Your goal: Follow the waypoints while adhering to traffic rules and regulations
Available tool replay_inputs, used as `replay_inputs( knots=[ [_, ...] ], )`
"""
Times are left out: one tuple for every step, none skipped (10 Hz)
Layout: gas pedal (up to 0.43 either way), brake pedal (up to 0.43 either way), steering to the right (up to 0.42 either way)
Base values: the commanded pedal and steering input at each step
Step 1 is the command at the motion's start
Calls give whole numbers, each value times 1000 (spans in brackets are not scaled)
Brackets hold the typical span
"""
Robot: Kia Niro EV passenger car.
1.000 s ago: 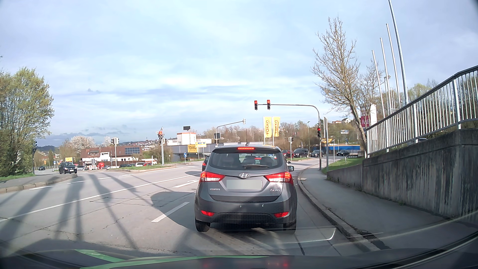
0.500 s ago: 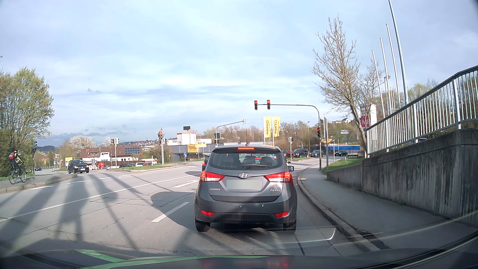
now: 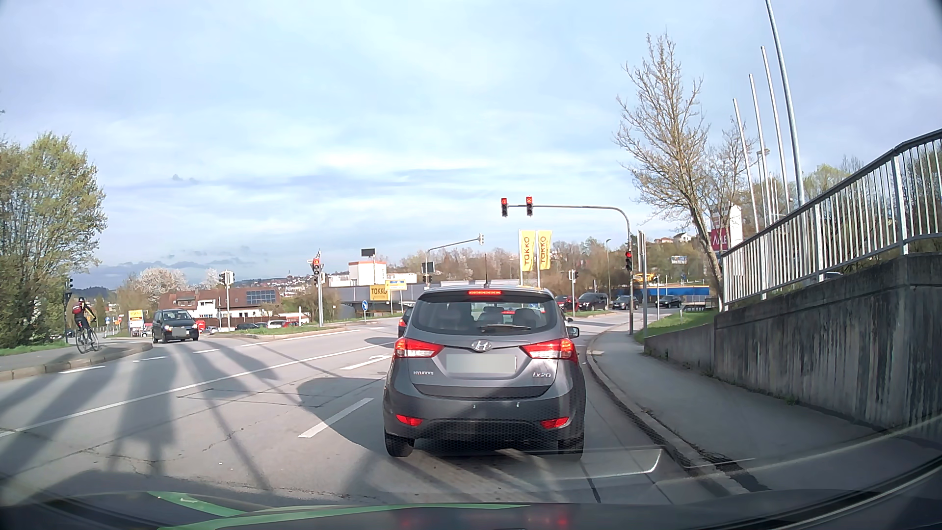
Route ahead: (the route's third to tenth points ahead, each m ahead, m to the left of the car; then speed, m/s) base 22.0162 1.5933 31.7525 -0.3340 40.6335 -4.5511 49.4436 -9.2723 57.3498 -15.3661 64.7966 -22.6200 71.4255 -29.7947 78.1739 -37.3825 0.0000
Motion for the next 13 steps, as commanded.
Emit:
replay_inputs(
  knots=[
    [0, 494, 33],
    [0, 494, 34],
    [0, 494, 34],
    [0, 494, 33],
    [0, 494, 34],
    [0, 494, 33],
    [0, 494, 34],
    [0, 494, 33],
    [0, 494, 34],
    [0, 494, 33],
    [0, 494, 34],
    [0, 494, 33],
    [0, 494, 33]
  ],
)
